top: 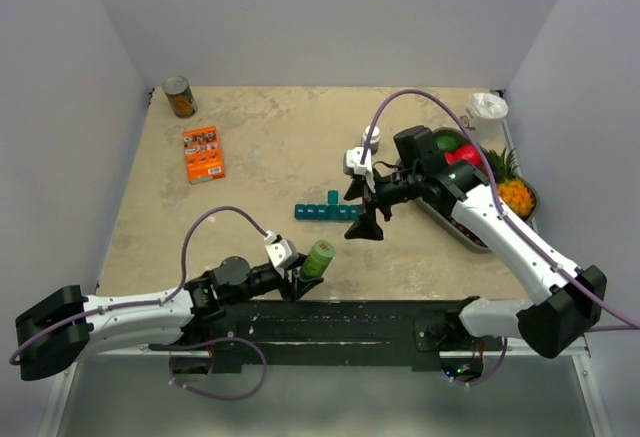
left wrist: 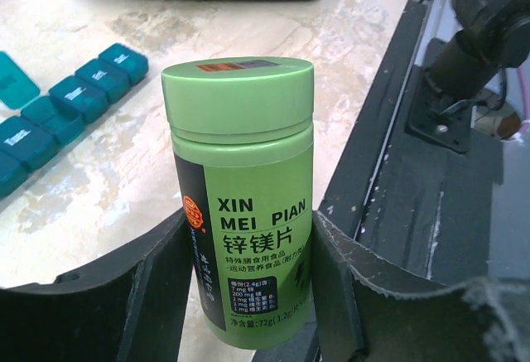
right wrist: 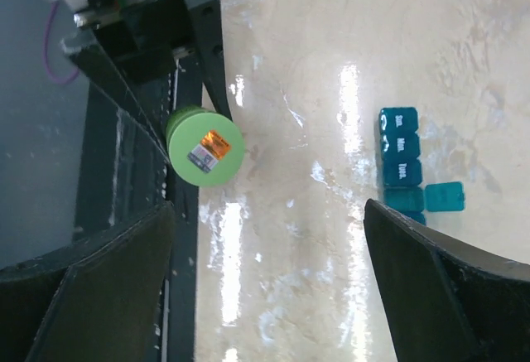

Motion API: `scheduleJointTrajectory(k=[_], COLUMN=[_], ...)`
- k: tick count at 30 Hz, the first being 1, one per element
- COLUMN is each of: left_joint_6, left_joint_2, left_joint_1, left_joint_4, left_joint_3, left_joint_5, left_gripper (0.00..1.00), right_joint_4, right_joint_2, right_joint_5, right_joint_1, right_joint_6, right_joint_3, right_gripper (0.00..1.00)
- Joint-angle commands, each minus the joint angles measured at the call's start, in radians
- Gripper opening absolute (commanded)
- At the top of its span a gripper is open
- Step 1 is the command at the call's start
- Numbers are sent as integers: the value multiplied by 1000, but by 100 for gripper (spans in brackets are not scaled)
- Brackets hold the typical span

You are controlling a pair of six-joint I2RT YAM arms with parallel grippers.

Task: Sort the pills into containers

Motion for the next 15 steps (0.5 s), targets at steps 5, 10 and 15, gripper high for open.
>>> scheduleJointTrajectory(k=[5,10,15], left_joint_6=[112,204,281], left_joint_2=[29,84,151], left_joint_1=[-13,-19,-21], left_joint_4=[-33,-44,-51], left_joint_3=[100,159,219], left_joint_5=[-106,-166,-200], left_gripper=[0,0,0], right_joint_4=[113,208,264], right_joint_2=[90,92,101], right_joint_5=[-55,20,80], right_joint_1=[-18,-17,-18], right_joint_6=[347,482,633], right_joint_3=[16,-39,-56], right_gripper=[99,99,99])
